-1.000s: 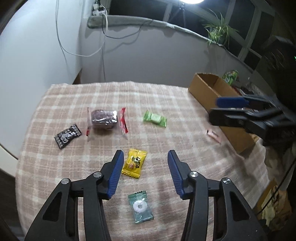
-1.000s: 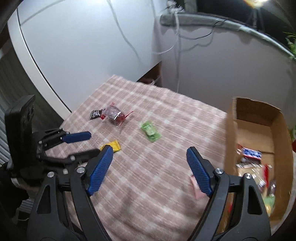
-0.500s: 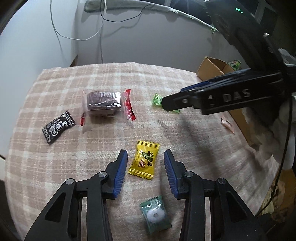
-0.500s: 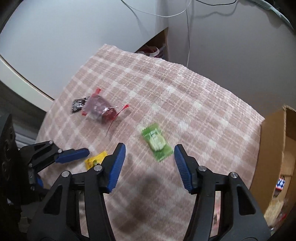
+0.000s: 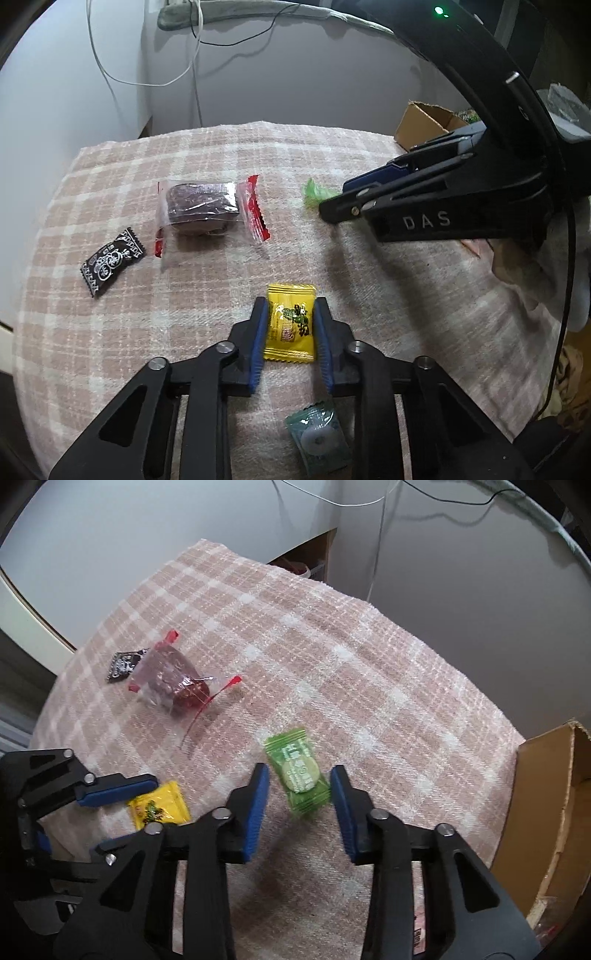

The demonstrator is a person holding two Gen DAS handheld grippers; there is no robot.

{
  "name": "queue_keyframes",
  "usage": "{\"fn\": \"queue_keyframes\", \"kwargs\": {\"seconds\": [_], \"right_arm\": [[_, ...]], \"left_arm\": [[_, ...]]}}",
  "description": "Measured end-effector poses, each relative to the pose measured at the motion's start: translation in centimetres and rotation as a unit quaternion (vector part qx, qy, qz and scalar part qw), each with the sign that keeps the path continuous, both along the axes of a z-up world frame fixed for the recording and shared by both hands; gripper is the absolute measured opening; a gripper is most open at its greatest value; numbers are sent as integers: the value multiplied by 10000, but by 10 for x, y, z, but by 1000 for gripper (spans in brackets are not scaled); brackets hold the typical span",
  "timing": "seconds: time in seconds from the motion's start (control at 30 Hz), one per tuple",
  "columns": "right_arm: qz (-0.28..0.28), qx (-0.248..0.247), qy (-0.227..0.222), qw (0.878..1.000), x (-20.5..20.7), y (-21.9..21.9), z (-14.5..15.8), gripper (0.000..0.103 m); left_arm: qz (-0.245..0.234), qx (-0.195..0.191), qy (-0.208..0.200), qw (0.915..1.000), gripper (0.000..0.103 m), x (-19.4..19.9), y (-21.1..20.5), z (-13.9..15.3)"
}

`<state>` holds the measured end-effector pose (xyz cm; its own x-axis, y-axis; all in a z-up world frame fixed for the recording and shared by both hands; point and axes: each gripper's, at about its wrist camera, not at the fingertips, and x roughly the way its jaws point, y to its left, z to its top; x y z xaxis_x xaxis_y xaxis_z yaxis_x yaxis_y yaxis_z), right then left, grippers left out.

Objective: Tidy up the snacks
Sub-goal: 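Close the right gripper on the green candy while the left gripper approaches the yellow candy, then lift the green candy with the right gripper while the left gripper grasps the yellow candy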

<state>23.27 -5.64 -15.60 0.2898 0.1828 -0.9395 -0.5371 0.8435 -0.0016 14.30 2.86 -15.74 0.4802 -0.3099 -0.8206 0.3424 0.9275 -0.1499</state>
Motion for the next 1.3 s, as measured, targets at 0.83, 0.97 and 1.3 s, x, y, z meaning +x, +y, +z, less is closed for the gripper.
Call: {"fn": "queue_keyframes", "kwargs": {"seconds": [0.83,0.97,1.3], "right_arm": [[-274,728,-373,9963,-38,-43,51,21],[-326,860,-532,9943,-52,-60,70,21],[-513,1039,-897,9892,-75,-106,101,21]], "left_arm": [[274,-191,-397,9987,22,-19,10,35],[244,-226,-517,9981,22,-22,3,46],[87,-392,-774,9962,22,-19,-27,72]]}}
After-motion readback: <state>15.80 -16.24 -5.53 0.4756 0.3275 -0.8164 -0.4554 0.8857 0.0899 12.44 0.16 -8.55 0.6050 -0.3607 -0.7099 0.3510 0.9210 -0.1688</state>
